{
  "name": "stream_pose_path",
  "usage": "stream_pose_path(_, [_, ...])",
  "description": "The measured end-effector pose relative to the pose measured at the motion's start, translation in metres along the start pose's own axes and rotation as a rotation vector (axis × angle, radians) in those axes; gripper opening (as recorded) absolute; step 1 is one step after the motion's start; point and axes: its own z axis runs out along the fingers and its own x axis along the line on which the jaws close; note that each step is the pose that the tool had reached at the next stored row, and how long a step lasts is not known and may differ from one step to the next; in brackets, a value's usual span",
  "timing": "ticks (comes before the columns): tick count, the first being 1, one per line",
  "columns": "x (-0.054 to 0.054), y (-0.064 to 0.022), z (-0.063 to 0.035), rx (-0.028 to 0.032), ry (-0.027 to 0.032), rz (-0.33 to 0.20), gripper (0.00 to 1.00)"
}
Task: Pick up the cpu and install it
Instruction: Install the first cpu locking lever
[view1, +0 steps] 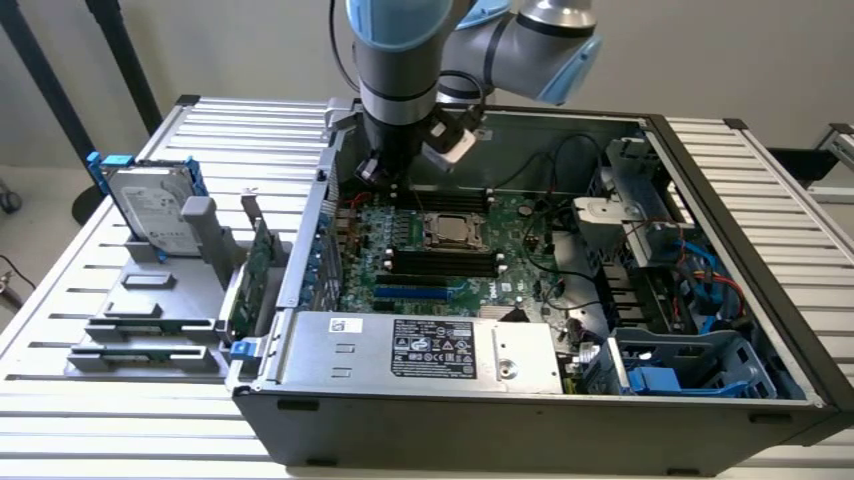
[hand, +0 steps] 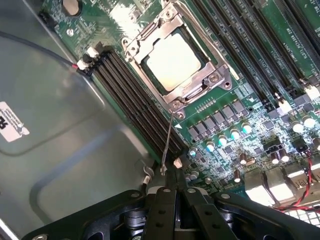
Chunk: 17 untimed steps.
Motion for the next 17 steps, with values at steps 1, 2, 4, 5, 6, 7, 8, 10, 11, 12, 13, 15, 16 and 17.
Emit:
stream_pose_path(1, [0.000,0.0000,0.0001,-0.0034,0.0024,0.009,0.11])
stream_pose_path(2, [0.000,0.0001,0.0002,-0.0067,0.0046,0.017,0.11])
stream_pose_path(4, [0.000,0.0003,0.0004,-0.0120,0.0085,0.032,0.11])
stream_pose_path(5, [0.000,0.0006,0.0005,-0.0140,0.0100,0.037,0.11])
stream_pose_path(6, [0.000,0.0008,0.0006,-0.0157,0.0116,0.042,0.11])
stream_pose_path(7, [0.001,0.0013,0.0007,-0.0172,0.0128,0.046,0.11])
stream_pose_path(8, [0.001,0.0018,0.0007,-0.0186,0.0139,0.050,0.11])
stream_pose_path(10, [0.002,0.0033,0.0010,-0.0211,0.0163,0.055,0.11])
stream_pose_path(11, [0.003,0.0042,0.0011,-0.0219,0.0179,0.056,0.11])
stream_pose_path(12, [0.004,0.0053,0.0012,-0.0224,0.0195,0.057,0.11])
stream_pose_path(13, [0.005,0.0064,0.0014,-0.0229,0.0211,0.058,0.11])
stream_pose_path(15, [0.007,0.0090,0.0017,-0.0234,0.0245,0.059,0.11])
stream_pose_path(16, [0.008,0.0104,0.0018,-0.0235,0.0262,0.059,0.11])
stream_pose_path(17, [0.009,0.0118,0.0020,-0.0234,0.0280,0.060,0.11])
